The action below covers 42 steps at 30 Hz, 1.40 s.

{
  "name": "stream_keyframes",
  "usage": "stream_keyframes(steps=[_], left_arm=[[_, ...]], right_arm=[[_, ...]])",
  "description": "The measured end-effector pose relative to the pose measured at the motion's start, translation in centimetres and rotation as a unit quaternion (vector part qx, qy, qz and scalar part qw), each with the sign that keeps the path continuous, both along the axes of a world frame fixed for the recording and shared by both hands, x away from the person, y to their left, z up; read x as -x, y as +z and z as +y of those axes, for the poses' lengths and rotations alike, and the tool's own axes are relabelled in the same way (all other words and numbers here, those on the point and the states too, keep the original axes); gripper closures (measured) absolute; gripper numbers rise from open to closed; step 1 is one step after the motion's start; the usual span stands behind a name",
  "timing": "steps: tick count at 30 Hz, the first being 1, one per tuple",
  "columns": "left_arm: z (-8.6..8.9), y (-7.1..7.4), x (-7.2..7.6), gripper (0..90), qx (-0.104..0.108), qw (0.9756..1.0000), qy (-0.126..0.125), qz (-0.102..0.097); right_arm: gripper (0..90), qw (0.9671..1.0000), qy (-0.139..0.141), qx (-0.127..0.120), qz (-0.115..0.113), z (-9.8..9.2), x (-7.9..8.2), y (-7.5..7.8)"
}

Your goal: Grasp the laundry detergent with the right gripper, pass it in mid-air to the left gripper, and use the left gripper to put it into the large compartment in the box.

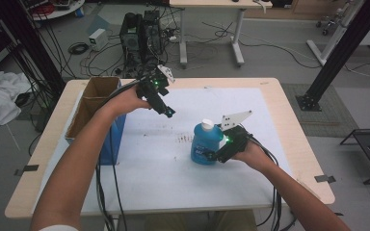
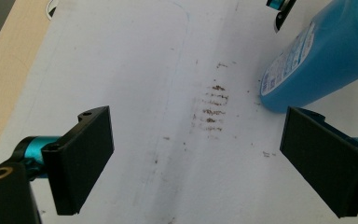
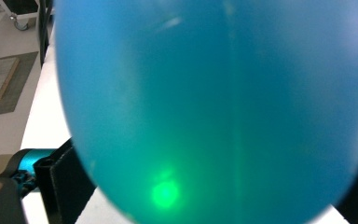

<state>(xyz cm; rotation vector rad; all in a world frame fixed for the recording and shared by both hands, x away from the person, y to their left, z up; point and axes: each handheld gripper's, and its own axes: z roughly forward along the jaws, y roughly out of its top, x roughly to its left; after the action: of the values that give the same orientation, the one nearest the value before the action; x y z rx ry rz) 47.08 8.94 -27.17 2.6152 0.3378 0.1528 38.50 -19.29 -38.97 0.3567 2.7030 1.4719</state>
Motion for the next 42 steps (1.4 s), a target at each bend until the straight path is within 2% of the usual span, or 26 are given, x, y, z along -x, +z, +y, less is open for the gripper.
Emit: stream_keyframes(steps=[5, 6, 8, 10, 14, 15, 16, 18, 19, 20, 21, 22, 23, 25, 28, 30, 31, 32, 33, 35, 36, 37, 40, 42], left_arm=[[0.02, 0.05, -0.01, 9.6, 0.0, 1.0, 0.0, 0.0], [-0.03, -0.05, 0.09, 9.6, 0.008, 0.9999, 0.007, 0.002], [0.03, -0.02, 0.05, 9.6, 0.002, 1.0, 0.003, -0.001], [-0.05, -0.17, 0.15, 9.6, 0.011, 0.9999, 0.01, 0.002], [0.02, 0.0, 0.05, 9.6, 0.001, 1.0, 0.001, 0.0], [-0.04, -0.1, 0.14, 9.6, 0.009, 0.9999, 0.007, 0.002], [0.06, -0.01, 0.03, 9.6, -0.001, 1.0, -0.003, -0.002], [0.03, -0.09, 0.08, 9.6, 0.004, 1.0, 0.004, -0.001], [-0.03, -0.21, 0.18, 9.6, 0.014, 0.9998, 0.012, 0.0], [0.02, -0.13, 0.13, 9.6, 0.008, 0.9999, 0.008, 0.0], [-0.02, -0.2, 0.18, 9.6, 0.013, 0.9998, 0.012, 0.0], [0.06, -0.11, 0.08, 9.6, 0.004, 1.0, 0.002, -0.002], [-0.02, -0.24, 0.2, 9.6, 0.014, 0.9998, 0.011, 0.001], [0.04, -0.14, 0.1, 9.6, 0.005, 1.0, 0.003, -0.001], [-0.02, -0.2, 0.21, 9.6, 0.011, 0.9999, 0.009, 0.0], [0.05, -0.1, 0.12, 9.6, 0.003, 1.0, 0.002, -0.001], [-0.05, -0.27, 0.25, 9.6, 0.014, 0.9998, 0.011, 0.0], [0.03, -0.13, 0.12, 9.6, 0.004, 1.0, 0.001, -0.001], [-0.05, -0.21, 0.19, 9.6, 0.01, 0.9999, 0.007, -0.002], [-0.02, -0.12, 0.11, 9.6, 0.003, 1.0, 0.001, -0.003], [-0.09, -0.2, 0.19, 9.6, 0.011, 0.9999, 0.008, -0.002], [-0.07, -0.14, 0.13, 9.6, 0.005, 1.0, 0.003, -0.003], [-0.15, -0.26, 0.2, 9.6, 0.01, 0.9999, 0.007, -0.001], [-0.13, -0.21, 0.11, 9.6, 0.003, 1.0, 0.001, -0.003]], right_arm=[[6.0, 1.0, -0.001, -0.004, -0.001, -0.01, 0.01, -0.03], [7.7, 1.0, -0.001, -0.006, -0.002, -0.05, -0.02, -0.01], [14.1, 0.9999, 0.005, -0.013, -0.001, -0.15, -0.05, 0.01], [14.1, 0.9999, 0.002, -0.012, -0.002, -0.15, -0.01, 0.03], [14.3, 0.9999, 0.003, -0.012, -0.004, 0.05, 0.02, -0.13], [14.5, 0.9999, 0.002, -0.011, -0.003, 0.05, 0.04, -0.12], [16.2, 0.9999, 0.002, -0.012, -0.003, 0.04, 0.04, -0.12], [19.8, 0.9999, 0.005, -0.015, -0.006, -0.03, 0.02, -0.09], [20.0, 0.9998, 0.005, -0.018, -0.006, -0.07, 0.04, -0.07], [20.1, 0.9999, 0.003, -0.016, -0.004, -0.09, 0.07, -0.05], [20.2, 0.9998, 0.004, -0.017, -0.007, -0.09, 0.04, -0.05], [21.2, 0.9999, 0.002, -0.017, -0.004, -0.11, 0.1, -0.05], [25.6, 0.9998, 0.007, -0.019, -0.004, -0.11, 0.04, -0.08], [25.9, 0.9997, 0.012, -0.02, -0.004, -0.11, 0.07, -0.09], [26.0, 0.9998, 0.012, -0.018, -0.004, -0.03, 0.13, -0.1], [26.5, 0.9997, 0.013, -0.019, -0.004, -0.02, 0.14, -0.11], [27.2, 0.9997, 0.014, -0.018, -0.005, -0.04, 0.14, -0.09], [28.4, 0.9997, 0.015, -0.019, -0.007, -0.07, 0.13, -0.07], [29.8, 0.9997, 0.013, -0.021, -0.007, -0.08, 0.2, -0.05], [31.8, 0.9996, 0.017, -0.022, -0.01, -0.06, 0.23, -0.01], [31.9, 0.9996, 0.016, -0.021, -0.012, -0.07, 0.24, -0.01], [32.0, 0.9996, 0.017, -0.021, -0.013, -0.06, 0.19, -0.03], [32.8, 0.9996, 0.017, -0.018, -0.013, -0.08, 0.18, -0.04], [34.5, 0.9996, 0.016, -0.019, -0.014, -0.1, 0.21, -0.03]])
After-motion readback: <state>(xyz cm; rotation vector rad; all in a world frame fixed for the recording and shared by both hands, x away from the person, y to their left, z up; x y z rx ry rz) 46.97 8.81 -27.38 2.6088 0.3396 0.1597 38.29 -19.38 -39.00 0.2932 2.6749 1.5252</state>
